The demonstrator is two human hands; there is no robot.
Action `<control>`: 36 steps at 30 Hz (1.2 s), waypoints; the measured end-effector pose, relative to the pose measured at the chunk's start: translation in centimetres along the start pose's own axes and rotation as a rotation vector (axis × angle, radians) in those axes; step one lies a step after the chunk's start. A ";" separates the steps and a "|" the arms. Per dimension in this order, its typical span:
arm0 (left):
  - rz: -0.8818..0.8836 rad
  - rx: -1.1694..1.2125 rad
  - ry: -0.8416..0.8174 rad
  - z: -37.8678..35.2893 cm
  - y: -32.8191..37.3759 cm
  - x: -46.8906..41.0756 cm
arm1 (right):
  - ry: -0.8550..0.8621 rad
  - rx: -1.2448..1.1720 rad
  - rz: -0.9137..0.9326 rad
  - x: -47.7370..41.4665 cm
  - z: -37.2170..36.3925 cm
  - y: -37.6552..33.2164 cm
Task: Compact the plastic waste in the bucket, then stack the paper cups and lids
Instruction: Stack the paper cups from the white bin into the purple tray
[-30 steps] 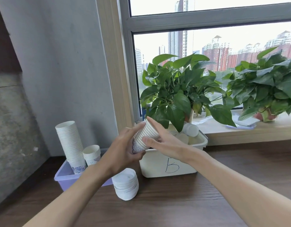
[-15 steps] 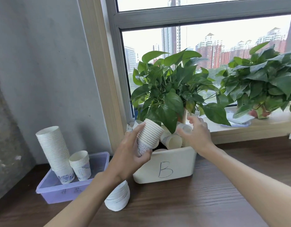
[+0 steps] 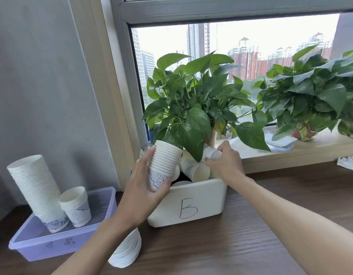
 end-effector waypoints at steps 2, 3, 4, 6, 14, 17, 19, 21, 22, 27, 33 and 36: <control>0.011 0.009 -0.008 0.1 0.0 0.0 | 0.075 -0.103 -0.021 0.5 0.6 0.3; 0.014 0.015 -0.011 0.1 0.0 0.0 | 0.115 -0.153 -0.025 0.8 0.9 0.4; 0.013 0.017 -0.012 0.1 0.1 0.0 | 0.156 -0.197 -0.026 1.2 1.1 0.6; 0.006 0.013 -0.010 0.2 0.4 0.1 | 0.227 -0.270 -0.035 2.0 1.8 0.7; 0.017 0.103 -0.022 0.2 1.1 1.1 | 0.371 -0.435 -0.051 4.3 4.8 -0.1; 0.027 0.109 -0.009 0.6 1.6 1.7 | 0.242 -0.578 0.004 5.0 5.1 -1.8; 0.039 0.119 -0.020 1.0 1.9 2.0 | 0.137 -0.630 0.063 5.4 5.5 -3.5; 0.052 0.136 -0.047 1.5 2.0 2.2 | 0.050 -0.641 0.142 5.9 5.8 -5.5; 0.054 0.137 -0.057 1.8 2.2 2.4 | 0.015 -0.654 0.184 6.2 6.0 -6.6; 0.036 0.133 -0.056 4.2 2.9 3.3 | -0.057 -0.594 0.276 7.7 5.8 -10.6; 0.051 0.104 -0.088 6.4 3.1 3.8 | -0.282 -0.612 0.273 10.0 2.9 -13.4; 0.057 0.058 -0.082 7.4 2.9 4.0 | -0.412 -0.604 0.236 10.6 2.1 -14.2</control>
Point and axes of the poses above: each hand's wrist, its own x-axis away from the middle knuckle, its own z-axis out of the back of the hand, y = z × x, the point moved 6 cm from there along -x, towards the middle knuckle, and after that the axes turned 3 degrees about x, right-handed, at the moved point
